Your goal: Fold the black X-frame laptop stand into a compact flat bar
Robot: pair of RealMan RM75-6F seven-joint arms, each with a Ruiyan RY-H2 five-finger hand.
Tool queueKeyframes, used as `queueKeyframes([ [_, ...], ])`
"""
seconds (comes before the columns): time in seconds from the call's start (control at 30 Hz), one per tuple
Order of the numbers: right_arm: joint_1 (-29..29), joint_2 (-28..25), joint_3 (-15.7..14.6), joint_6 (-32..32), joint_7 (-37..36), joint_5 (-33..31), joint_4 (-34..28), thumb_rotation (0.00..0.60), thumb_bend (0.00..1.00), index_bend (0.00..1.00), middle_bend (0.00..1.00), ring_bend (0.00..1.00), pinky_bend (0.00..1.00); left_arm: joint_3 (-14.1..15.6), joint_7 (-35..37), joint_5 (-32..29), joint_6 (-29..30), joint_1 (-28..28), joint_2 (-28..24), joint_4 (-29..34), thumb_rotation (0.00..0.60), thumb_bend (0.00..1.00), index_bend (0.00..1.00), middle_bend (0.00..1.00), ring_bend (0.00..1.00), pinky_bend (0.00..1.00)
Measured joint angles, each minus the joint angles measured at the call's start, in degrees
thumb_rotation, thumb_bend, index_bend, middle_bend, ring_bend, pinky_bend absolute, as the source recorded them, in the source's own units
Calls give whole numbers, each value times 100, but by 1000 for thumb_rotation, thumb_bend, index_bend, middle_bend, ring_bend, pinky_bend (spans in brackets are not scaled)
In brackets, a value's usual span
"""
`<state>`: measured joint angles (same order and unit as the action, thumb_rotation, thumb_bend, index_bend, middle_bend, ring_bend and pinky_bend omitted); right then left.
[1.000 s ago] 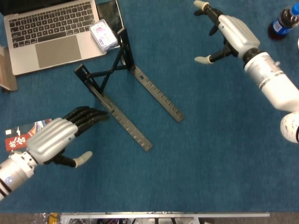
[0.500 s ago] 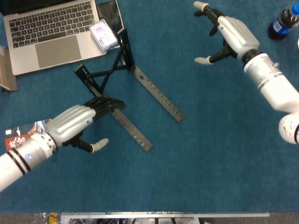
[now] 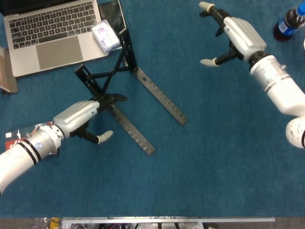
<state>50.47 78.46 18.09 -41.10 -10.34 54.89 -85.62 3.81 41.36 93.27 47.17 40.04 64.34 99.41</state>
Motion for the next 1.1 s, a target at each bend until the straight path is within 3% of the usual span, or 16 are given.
queueKeyframes([
  [0.63, -53, -41, -31, -83, 130, 9, -163, 600, 70, 0, 169, 98, 354, 99, 117, -284, -35, -52, 422, -698, 600, 402, 67, 73, 0, 0],
  [1.1, -157, -129, -5, -151, -17, 205, -355, 600, 69, 0, 169, 98, 354, 439, -60, -105, 295, -289, -516, -124, 600, 401, 68, 74, 0, 0],
])
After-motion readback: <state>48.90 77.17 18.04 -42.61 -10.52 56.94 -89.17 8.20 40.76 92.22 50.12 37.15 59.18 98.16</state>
